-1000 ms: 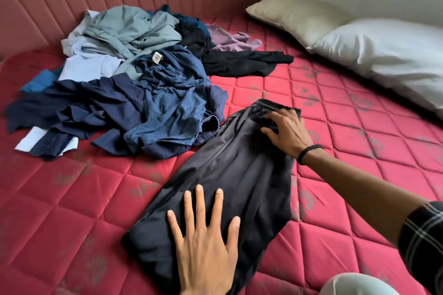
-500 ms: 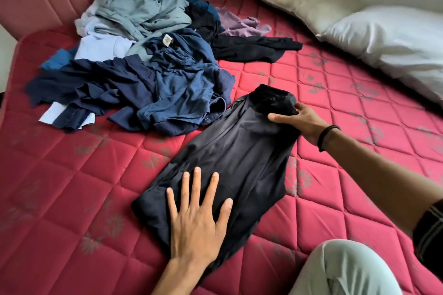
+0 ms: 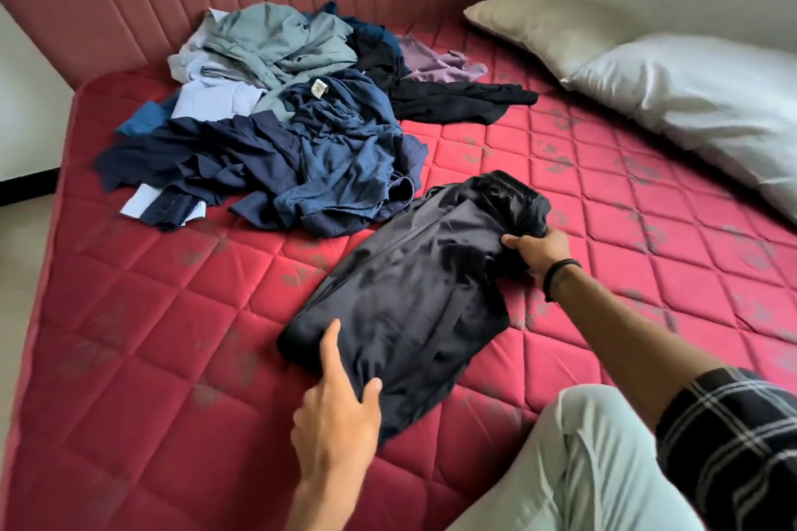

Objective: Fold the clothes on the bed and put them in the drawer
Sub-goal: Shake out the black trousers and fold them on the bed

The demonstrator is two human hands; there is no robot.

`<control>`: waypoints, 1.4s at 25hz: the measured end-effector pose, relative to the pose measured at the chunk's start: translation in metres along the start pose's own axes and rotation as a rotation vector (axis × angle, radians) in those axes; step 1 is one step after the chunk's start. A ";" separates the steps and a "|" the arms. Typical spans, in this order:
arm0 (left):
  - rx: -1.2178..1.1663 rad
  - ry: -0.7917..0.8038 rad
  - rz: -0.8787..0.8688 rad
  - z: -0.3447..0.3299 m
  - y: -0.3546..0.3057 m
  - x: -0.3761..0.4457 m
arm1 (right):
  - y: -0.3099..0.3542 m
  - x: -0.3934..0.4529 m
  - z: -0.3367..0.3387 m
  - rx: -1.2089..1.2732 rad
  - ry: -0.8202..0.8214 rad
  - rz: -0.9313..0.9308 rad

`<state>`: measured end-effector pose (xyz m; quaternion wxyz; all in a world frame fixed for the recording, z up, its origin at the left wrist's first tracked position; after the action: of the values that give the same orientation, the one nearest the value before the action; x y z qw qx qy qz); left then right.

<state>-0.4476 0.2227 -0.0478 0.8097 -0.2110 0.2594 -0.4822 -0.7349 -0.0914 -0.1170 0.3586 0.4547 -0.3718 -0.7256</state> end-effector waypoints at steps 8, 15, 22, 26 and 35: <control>-0.068 0.214 0.205 0.152 0.199 -0.026 | -0.041 -0.176 0.000 -0.060 0.350 -0.176; 0.122 -0.216 -0.402 0.062 0.038 -0.017 | -0.050 -0.200 -0.016 0.151 0.173 0.028; -0.041 -0.096 -0.132 -0.051 -0.075 0.021 | -0.054 -0.191 -0.018 -0.022 0.032 0.175; -0.014 0.055 0.025 -0.057 -0.074 0.042 | -0.025 -0.209 0.008 -0.100 -0.464 0.483; -0.424 -0.187 -0.278 -0.042 -0.079 0.032 | -0.019 -0.194 -0.045 -0.662 0.176 0.436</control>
<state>-0.5138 0.1548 -0.0407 0.6939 -0.4529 0.2471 -0.5022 -0.6332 0.0749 -0.0712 0.6615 0.2856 -0.1736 -0.6713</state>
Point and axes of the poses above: each hand's wrist, its own x-axis towards the middle knuckle, its own z-axis out of the back of the hand, y = z × x, the point moved 4 cm from there along x, towards the middle knuckle, and after that the axes turned 4 degrees about -z, right-handed, at the moved point
